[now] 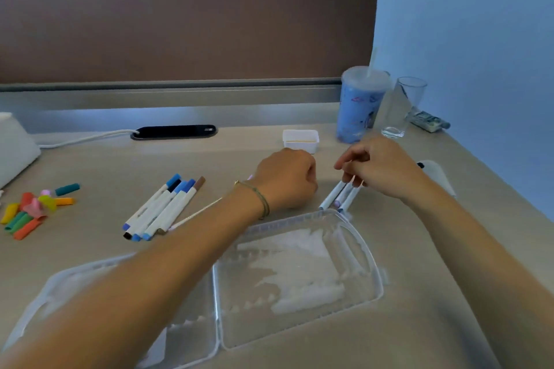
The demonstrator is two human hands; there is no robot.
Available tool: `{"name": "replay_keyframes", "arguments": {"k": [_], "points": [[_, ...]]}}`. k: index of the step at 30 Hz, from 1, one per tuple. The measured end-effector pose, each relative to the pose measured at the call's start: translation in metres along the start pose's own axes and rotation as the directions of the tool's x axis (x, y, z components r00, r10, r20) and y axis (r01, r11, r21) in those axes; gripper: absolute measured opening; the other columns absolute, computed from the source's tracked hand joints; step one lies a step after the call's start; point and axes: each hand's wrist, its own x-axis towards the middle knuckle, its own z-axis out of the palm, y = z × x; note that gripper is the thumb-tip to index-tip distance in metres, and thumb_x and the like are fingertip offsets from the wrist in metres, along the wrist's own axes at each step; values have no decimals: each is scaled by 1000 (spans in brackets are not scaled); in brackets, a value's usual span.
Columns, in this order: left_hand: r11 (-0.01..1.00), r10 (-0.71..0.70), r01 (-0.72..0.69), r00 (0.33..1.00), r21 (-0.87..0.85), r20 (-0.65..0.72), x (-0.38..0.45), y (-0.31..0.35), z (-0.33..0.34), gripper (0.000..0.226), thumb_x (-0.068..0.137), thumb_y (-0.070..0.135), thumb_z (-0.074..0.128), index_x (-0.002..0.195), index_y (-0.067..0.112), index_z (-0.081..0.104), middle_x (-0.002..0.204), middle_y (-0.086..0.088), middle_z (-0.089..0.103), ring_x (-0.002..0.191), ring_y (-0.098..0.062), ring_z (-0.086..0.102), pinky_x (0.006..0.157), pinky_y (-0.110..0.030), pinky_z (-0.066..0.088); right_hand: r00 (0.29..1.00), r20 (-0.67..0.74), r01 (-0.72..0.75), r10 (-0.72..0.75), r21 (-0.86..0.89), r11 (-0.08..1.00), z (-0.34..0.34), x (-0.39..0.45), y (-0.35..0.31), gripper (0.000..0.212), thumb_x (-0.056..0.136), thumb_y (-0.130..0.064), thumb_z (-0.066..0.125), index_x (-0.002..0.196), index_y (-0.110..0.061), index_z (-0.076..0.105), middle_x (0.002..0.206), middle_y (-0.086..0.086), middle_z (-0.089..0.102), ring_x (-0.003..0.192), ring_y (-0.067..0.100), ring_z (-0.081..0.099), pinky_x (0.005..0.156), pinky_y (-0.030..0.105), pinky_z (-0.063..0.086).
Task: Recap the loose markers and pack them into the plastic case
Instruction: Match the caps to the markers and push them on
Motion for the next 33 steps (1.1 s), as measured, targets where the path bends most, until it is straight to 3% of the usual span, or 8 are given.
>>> {"name": "replay_keyframes", "arguments": {"k": [9,12,14,16,20,26,30,33], "points": [[986,58,-71,995,153,87,33,39,28,43,75,40,83,106,14,68,101,-7,68,87,-24,62,70,-33,50,997,-75,-28,32,46,999,-26,-13,20,20,96,-7,61,92,-16,78,74,0,77,63,9,69,53,11,47],[984,48,-62,995,165,84,36,42,30,40,73,37,86,91,8,65,84,-6,60,75,-23,55,63,-30,44,997,-73,-33,36,39,999,-29,-15,22,20,95,-7,61,91,-16,79,74,0,77,63,10,70,55,13,48],[994,11,-19,997,111,79,37,37,24,35,74,32,84,73,9,57,76,-7,58,64,-19,50,52,-26,36,997,-66,-39,41,32,999,-27,-15,20,22,95,-7,61,89,-18,79,72,-1,77,63,10,70,56,15,49],[999,-33,31,998,28,52,33,27,12,21,76,28,77,83,9,69,88,-11,68,67,-18,55,51,-26,39,998,-52,-30,31,20,999,-24,-13,16,23,94,-6,61,87,-19,78,71,-3,76,63,12,71,59,17,50],[970,-119,105,991,-218,-54,8,-5,-19,25,86,28,70,107,14,76,96,-4,72,78,-19,68,77,-34,59,999,34,10,-9,-46,999,-9,-6,-2,22,94,-8,61,89,-22,77,72,-6,75,66,10,71,69,22,57],[932,-229,214,973,-291,-16,-40,-51,-35,16,92,36,66,100,24,72,97,4,69,81,-14,67,67,-20,52,974,224,103,-41,-274,956,40,15,-35,9,86,-17,74,92,-21,80,87,-4,72,81,14,67,79,28,57],[920,-231,224,973,-320,16,-66,-66,-43,11,90,39,68,85,30,71,81,10,73,71,-8,67,64,-21,48,954,290,50,81,-418,907,65,25,-50,39,88,-56,71,76,-18,66,72,-1,69,71,15,66,65,26,46],[921,-214,217,976,-323,48,-78,-73,-48,11,91,41,66,88,32,70,79,9,71,71,-10,63,64,-22,46,951,282,26,124,-474,880,80,27,-54,40,92,-51,67,72,-19,54,67,-1,64,60,15,61,58,25,41]]}}
